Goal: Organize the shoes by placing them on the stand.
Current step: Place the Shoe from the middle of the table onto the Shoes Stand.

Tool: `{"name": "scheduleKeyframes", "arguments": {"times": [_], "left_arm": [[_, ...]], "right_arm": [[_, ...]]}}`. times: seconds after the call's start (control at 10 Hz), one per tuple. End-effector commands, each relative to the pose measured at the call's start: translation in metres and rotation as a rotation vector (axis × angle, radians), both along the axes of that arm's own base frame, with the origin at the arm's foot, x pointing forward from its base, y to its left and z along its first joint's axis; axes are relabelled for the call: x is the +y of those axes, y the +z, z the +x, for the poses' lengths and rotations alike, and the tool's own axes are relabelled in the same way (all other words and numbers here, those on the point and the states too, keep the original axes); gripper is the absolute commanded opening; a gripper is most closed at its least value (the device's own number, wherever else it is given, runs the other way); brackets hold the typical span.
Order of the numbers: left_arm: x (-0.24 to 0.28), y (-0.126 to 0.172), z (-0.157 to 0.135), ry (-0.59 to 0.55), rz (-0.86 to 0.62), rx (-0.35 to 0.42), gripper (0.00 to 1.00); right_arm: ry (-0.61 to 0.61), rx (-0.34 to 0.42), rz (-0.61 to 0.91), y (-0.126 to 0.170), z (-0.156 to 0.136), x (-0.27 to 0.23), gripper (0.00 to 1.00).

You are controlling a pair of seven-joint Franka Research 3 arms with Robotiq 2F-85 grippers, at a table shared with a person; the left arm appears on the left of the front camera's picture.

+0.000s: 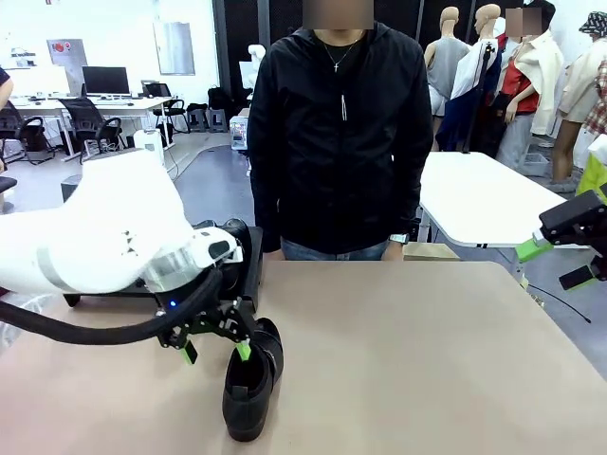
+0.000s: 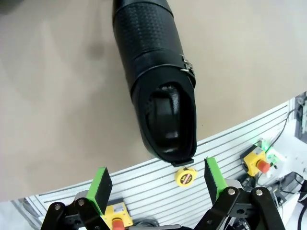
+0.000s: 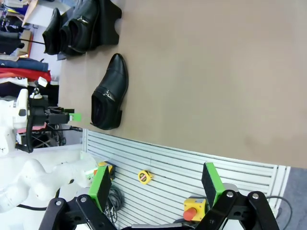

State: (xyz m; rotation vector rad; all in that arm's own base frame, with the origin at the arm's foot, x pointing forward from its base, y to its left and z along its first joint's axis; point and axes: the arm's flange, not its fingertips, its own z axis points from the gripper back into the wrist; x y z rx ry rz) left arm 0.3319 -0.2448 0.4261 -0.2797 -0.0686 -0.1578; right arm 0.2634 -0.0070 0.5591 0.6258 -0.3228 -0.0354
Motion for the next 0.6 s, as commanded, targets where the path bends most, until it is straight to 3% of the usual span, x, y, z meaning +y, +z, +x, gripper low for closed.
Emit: {"name": "scheduleKeyframes", "arguments": {"times": [0.0,0.3,0.5], "left_arm": [[-0.009,-0.008,-0.001,-0.015,0.011,-0.003,1.0],[-0.02,-0.018,0.017,0.067,0.109,-0.108,1.0],[-0.031,-0.037,0.03,0.12,0.21,-0.078,1.0]], "right_arm": [[0.028,-0.019,0.026,0.001,0.0,-0.001,1.0],[0.028,-0.019,0.026,0.001,0.0,-0.001,1.0],[0.028,-0.019,0.026,0.001,0.0,-0.001,1.0]]}}
